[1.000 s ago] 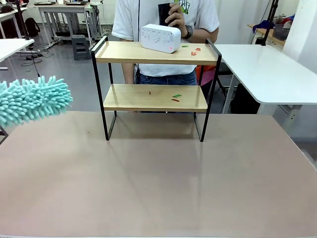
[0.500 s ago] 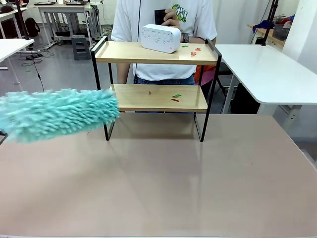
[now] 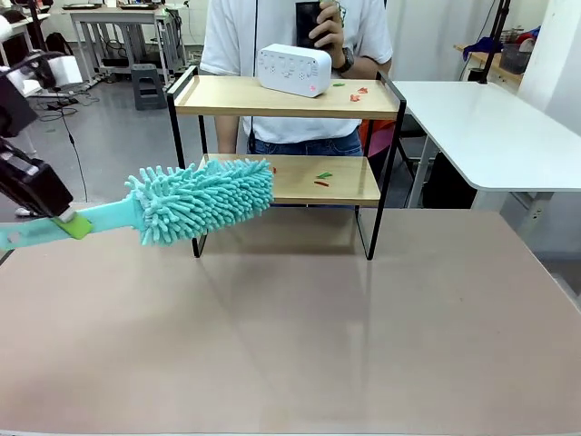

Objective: Clean the shelf.
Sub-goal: Clean the specific tier of the Shelf with the Duster once objects are removed.

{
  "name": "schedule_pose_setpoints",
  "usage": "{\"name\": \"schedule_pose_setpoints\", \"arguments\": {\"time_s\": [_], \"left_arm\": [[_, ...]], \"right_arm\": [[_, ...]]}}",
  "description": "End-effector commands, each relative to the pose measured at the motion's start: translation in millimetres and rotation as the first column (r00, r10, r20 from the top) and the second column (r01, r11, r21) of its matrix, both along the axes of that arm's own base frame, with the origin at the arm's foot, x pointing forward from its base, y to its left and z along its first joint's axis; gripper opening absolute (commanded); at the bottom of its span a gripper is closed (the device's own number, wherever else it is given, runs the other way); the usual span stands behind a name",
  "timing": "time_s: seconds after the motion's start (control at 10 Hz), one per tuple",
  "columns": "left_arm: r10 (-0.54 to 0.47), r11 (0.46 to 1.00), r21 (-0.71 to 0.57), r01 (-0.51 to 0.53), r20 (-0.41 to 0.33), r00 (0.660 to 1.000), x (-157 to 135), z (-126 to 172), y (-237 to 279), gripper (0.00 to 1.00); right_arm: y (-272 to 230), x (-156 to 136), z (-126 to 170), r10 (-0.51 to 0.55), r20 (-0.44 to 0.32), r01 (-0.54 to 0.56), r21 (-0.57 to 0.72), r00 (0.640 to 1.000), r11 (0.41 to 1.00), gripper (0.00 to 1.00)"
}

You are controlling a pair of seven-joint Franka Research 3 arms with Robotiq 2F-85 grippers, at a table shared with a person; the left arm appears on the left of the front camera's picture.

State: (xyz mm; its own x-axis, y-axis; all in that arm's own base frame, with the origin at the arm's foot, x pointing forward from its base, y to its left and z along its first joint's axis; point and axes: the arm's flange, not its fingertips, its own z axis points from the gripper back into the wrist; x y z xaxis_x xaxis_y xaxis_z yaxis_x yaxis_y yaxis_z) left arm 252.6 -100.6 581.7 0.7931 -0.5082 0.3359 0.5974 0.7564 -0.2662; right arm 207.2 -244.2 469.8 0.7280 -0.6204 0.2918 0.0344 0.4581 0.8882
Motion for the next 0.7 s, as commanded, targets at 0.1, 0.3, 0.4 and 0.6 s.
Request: {"name": "schedule_pose_setpoints", "arguments": {"time_s": [0.1,0.3,0.4,0.6], "left_arm": [[0.011,1.000,0.005,-0.011,0.027,1.000,-13.8,8.9,12.8,0.13],[-0.009,1.000,0.006,0.009,0.020,1.000,-6.0,6.3,8.3,0.13],[0.086,0.996,-0.010,-0.086,0.055,0.995,-2.4,3.0,-5.7,0.13],[0.175,0.984,-0.021,-0.174,0.075,0.982,13.3,0.1,-22.5,0.13]], "right_arm": [[-0.7,2.6,1.1,0.002,0.035,-0.002,-0.004,0.999,1.000,1.00],[-0.7,2.6,1.1,0.002,0.035,-0.002,-0.004,0.999,1.000,1.00],[-0.7,2.6,1.1,0.002,0.035,-0.002,-0.004,0.999,1.000,1.00],[-0.7,2.6,1.1,0.002,0.035,-0.002,-0.004,0.999,1.000,1.00]]}}
